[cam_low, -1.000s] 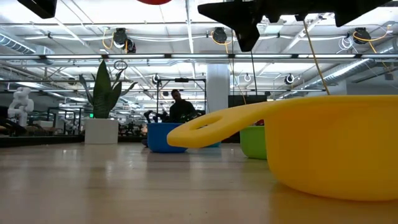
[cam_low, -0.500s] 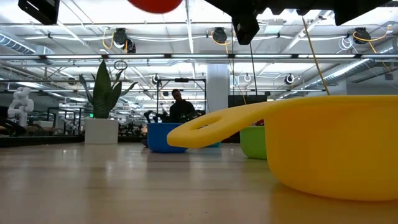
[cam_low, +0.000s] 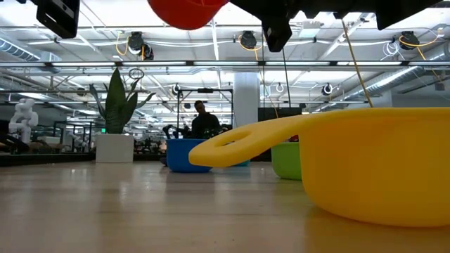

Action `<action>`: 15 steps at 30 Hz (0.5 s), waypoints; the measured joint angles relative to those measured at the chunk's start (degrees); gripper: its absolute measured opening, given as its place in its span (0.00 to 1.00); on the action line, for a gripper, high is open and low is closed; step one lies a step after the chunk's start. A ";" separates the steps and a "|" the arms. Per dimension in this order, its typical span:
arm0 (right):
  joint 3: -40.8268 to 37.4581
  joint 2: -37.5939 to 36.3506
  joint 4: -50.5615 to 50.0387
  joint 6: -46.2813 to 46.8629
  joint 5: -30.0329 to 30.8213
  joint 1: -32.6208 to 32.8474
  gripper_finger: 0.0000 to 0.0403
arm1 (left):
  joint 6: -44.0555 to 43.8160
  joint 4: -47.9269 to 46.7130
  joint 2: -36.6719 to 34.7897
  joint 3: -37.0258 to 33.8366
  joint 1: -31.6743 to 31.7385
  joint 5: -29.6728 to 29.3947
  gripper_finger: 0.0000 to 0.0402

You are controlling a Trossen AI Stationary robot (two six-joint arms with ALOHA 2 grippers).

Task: Nest measuring cups in basket
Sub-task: Adjust the red measuring cup

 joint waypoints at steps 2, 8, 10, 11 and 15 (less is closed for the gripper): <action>0.00 0.00 0.12 0.03 0.01 -0.04 0.40 | 1.45 2.82 0.71 0.00 -0.28 -0.02 0.02; 0.00 0.00 0.50 -0.44 -0.07 -0.04 0.31 | 2.34 3.97 0.99 0.02 -0.78 0.02 0.01; 0.00 0.00 0.95 -0.47 -0.07 -0.04 0.26 | 2.31 3.86 0.99 0.02 -0.79 0.01 0.02; 0.00 0.00 1.16 -0.47 -0.06 -0.04 0.23 | 2.28 3.79 0.99 0.02 -0.79 0.05 0.02; 0.00 0.00 1.45 -1.20 -0.67 -0.06 0.11 | 2.28 3.56 0.97 0.02 -0.79 0.09 0.03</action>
